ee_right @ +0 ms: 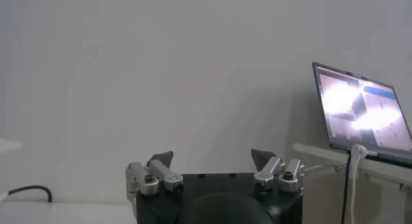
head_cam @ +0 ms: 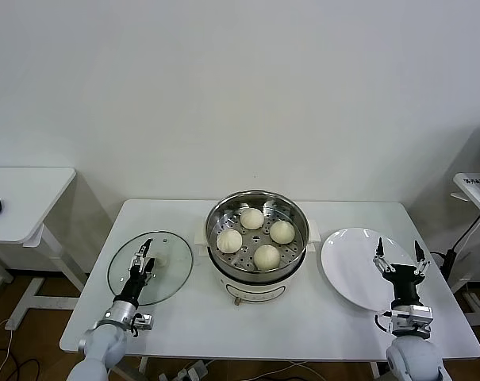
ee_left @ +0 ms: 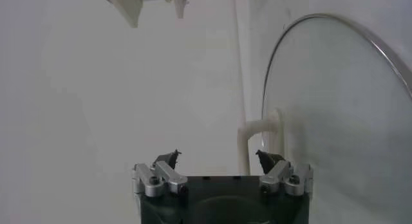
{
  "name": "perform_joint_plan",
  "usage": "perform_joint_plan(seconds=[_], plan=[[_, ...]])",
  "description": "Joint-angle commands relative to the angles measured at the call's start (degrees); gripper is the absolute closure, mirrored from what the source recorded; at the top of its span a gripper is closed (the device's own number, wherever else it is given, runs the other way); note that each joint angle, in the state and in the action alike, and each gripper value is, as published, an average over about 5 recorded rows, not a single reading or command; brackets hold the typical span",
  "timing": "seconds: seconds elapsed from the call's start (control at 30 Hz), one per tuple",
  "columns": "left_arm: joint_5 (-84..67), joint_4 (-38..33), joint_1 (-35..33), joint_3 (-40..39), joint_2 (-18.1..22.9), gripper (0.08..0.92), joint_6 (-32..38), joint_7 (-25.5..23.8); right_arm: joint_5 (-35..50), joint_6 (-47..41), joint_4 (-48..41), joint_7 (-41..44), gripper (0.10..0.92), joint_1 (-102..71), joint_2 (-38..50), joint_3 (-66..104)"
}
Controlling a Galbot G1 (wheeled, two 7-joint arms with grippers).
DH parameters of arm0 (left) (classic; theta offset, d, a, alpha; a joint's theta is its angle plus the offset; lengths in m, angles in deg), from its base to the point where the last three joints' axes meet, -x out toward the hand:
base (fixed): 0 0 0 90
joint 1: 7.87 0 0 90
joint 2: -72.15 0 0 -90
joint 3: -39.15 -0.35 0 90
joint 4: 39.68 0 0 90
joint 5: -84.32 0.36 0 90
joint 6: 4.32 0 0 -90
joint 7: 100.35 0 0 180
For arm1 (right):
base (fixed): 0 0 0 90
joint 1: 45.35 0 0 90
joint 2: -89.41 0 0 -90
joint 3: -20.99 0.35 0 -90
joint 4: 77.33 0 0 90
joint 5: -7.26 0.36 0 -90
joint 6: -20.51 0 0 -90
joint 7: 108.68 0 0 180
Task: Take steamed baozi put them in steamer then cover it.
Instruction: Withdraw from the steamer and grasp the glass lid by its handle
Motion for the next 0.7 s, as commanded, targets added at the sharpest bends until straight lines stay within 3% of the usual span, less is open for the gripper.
perform_joint_plan(seconds=[0.03,0.3,0.7], plan=[[0.4,2.5,3.0,-0.8,0.4,0.177,-0.9,0.1,-0.8,0.3,-0.3,0.2,0.203,-0.4,-0.2,0.1],[-1.0,4.0,3.9,-0.9,0.3,0.200,-0.7,-0.1,-1.1,0.4,-0.6,0.3,0.203,-0.2,-0.3,-0.2],[-3.6,6.0,4.7,-0.9,0.1,0.536,-0.5,-1.5,-1.5,0.7,-0.4,0.4,0.203,-0.1,-0.3,-0.5]])
